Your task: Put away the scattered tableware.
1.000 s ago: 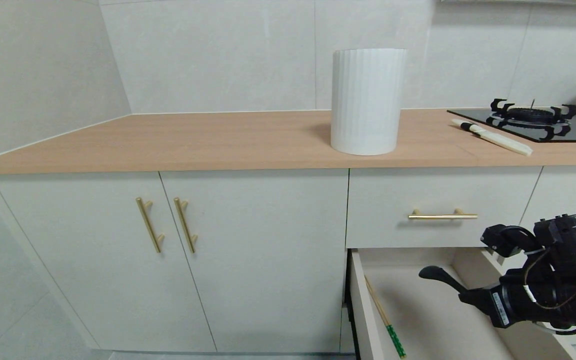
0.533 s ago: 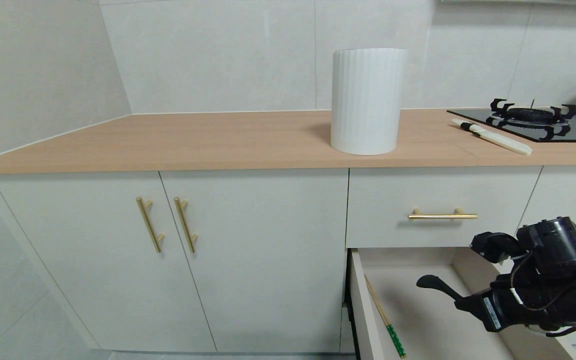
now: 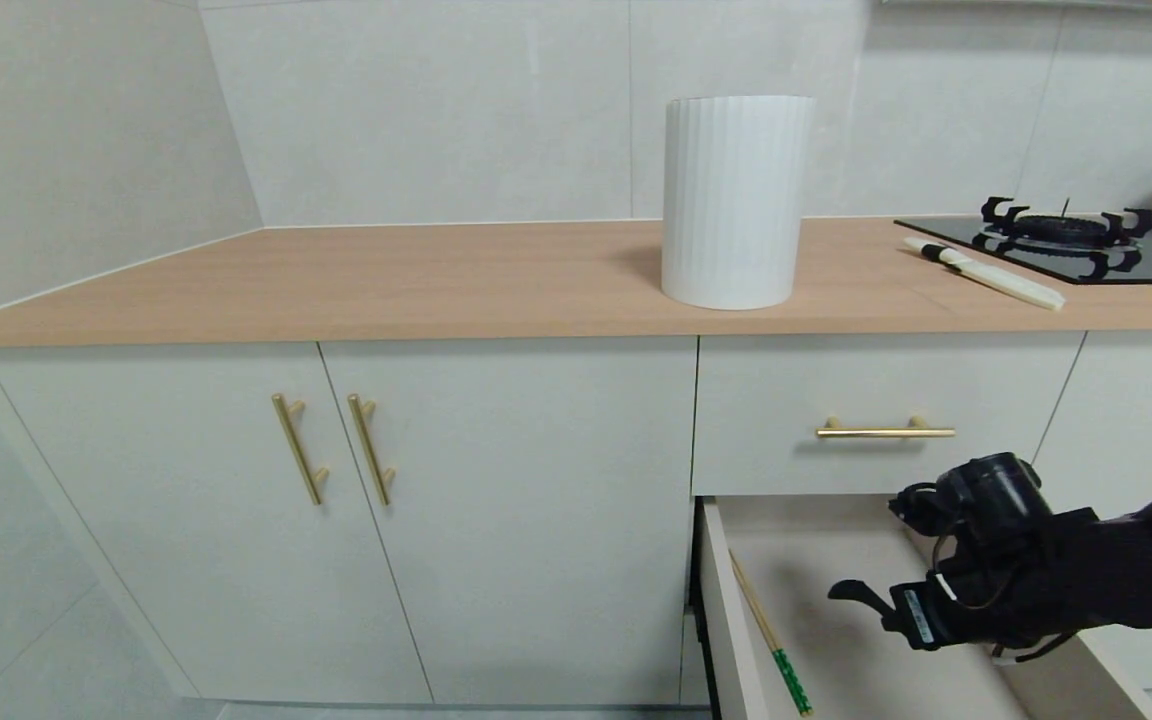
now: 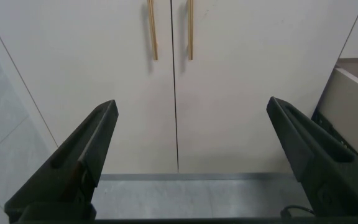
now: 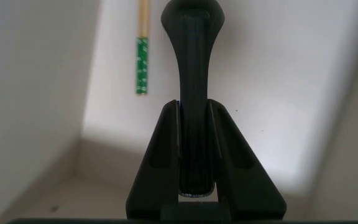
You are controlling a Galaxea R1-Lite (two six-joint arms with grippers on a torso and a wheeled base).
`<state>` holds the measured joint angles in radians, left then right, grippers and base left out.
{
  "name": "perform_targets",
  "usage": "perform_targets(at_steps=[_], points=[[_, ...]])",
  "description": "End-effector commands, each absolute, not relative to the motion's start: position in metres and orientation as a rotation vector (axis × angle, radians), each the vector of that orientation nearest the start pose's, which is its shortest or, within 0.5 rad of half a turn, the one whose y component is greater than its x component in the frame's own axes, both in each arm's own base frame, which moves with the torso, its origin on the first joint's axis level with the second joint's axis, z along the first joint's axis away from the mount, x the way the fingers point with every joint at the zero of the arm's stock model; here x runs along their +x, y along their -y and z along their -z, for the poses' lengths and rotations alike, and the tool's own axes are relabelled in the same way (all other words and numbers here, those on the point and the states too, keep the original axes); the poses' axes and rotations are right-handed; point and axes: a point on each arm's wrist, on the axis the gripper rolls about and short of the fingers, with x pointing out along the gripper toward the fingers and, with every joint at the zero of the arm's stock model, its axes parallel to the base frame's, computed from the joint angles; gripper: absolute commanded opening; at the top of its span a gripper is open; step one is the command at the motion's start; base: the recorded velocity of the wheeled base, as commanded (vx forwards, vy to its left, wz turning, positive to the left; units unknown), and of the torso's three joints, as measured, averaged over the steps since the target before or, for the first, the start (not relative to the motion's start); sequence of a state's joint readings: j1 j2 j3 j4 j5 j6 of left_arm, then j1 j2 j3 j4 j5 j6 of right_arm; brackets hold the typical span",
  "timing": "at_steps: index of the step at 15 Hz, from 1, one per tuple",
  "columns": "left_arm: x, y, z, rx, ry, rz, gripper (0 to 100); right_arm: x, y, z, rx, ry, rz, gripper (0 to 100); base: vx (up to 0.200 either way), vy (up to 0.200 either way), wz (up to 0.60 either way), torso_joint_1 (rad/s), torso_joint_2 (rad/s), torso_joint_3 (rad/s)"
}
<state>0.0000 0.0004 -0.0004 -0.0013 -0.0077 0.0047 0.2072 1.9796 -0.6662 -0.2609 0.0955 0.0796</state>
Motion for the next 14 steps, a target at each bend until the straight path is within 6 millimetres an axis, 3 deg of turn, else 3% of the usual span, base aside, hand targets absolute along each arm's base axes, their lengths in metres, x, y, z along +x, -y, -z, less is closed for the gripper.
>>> perform_targets(at_steps=[1, 7, 14], points=[[-0.023, 0.0, -0.076, 0.005, 0.002, 0.008, 100, 0.294, -0.063, -0.004, 0.012, -1.158, -0.217, 0, 0.0, 0.0, 0.0, 0.0, 0.0, 0.0], [-0.023, 0.0, -0.076, 0.005, 0.002, 0.008, 100, 0.312, -0.062, 0.036, -0.061, -1.228, -0.105, 0, 0.0, 0.0, 0.0, 0.0, 0.0, 0.0], [-0.023, 0.0, -0.076, 0.005, 0.002, 0.008, 100, 0.313, -0.062, 0.037, -0.076, -1.228, -0.087, 0, 0.0, 0.0, 0.0, 0.0, 0.0, 0.0]])
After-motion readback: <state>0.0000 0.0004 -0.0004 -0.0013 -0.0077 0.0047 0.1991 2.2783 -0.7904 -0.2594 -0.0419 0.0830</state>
